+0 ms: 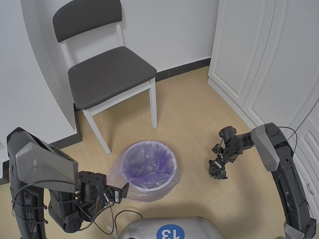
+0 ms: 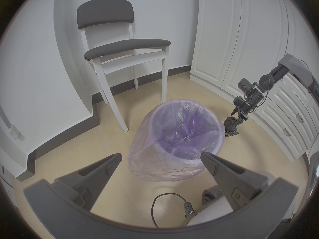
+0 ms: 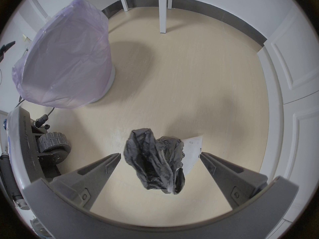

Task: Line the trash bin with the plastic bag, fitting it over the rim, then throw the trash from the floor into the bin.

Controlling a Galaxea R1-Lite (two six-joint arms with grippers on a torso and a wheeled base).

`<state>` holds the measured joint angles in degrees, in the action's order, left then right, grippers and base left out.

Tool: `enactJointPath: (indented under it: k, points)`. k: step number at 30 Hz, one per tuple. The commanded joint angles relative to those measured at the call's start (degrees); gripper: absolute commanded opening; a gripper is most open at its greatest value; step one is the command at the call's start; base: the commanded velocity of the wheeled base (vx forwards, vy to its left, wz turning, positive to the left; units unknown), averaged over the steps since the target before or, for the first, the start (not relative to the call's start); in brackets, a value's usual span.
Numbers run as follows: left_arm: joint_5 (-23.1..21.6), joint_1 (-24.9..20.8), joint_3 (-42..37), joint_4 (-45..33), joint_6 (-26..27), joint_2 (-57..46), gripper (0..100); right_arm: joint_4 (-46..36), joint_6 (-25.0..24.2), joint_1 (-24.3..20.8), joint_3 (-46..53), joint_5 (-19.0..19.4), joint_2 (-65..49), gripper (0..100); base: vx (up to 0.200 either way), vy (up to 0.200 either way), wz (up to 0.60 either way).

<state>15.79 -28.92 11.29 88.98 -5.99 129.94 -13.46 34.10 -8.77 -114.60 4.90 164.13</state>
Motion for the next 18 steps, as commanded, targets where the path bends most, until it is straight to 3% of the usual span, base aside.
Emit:
enactJointPath:
  k: [1,18]
  points:
    - [0.0,0.1,0.0,1.0,-0.1,0.6,100,1.1,0.1,0.4,0.0,0.6,1.5,100,0.0,0.0,0.0]
    - [0.1,-0.1,-0.1,1.0,-0.5,0.8,100,1.9,0.0,0.8,0.0,1.6,1.9,100,0.0,0.0,0.0]
